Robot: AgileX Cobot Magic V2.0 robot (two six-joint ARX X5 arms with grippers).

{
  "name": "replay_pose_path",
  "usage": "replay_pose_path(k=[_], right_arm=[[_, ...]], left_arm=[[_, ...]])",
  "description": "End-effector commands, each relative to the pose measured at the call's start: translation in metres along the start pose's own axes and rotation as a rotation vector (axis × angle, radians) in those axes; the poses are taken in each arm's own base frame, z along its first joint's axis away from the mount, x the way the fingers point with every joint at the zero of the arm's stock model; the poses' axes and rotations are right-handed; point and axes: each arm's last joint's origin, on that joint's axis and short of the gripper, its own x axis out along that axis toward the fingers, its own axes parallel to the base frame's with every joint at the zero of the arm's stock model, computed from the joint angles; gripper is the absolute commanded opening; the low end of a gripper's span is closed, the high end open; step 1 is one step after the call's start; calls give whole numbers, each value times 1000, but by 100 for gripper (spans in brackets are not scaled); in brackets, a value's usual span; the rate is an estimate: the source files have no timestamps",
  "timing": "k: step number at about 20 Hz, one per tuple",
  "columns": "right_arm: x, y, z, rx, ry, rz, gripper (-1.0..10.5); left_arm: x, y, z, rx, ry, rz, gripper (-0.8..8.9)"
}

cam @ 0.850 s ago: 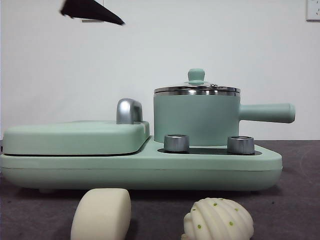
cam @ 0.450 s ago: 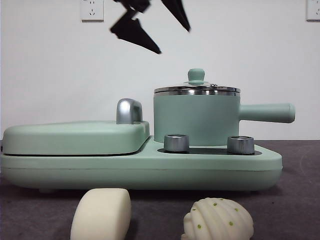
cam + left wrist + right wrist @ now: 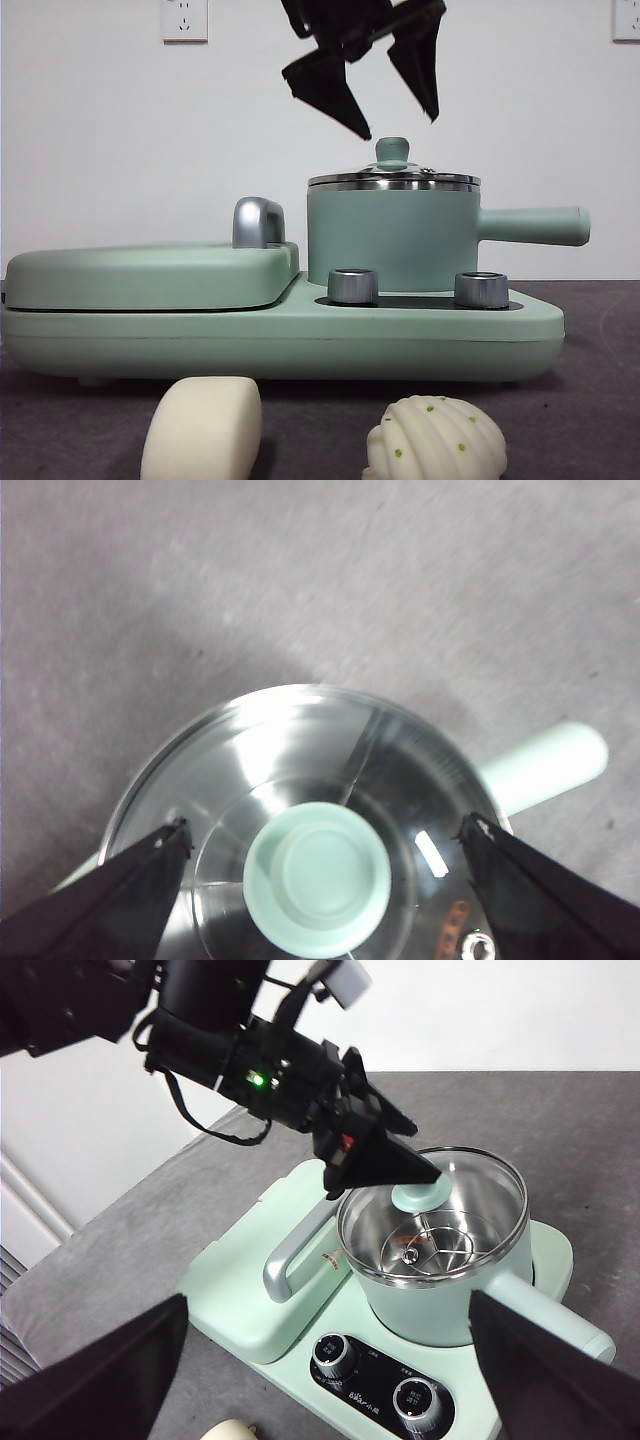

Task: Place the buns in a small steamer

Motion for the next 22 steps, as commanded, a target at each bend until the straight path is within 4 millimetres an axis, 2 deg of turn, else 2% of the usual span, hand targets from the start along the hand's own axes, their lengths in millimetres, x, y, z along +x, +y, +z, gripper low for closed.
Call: replay_pose_path(k=[1,4,7,16,19,22], right_arm=[[-1,2,4,-19,-12,3,448],[-1,2,4,-19,-12,3,447],[-1,2,4,-19,-12,3,447],[-1,2,4,-18,-12,3,447],[-1,2,4,-18,-12,3,447],[-1,2,4,-18,-12,3,447]], left_arm=[[14,0,0,-31,16,0,434],[17,2,-1,-35,23,3,429],[18,2,-2,-35,33,2,361],[22,2,-5,-32,56,2,329],[22,2,-5,-20,60,1,272],[24,2,-4,-14,52,1,272]])
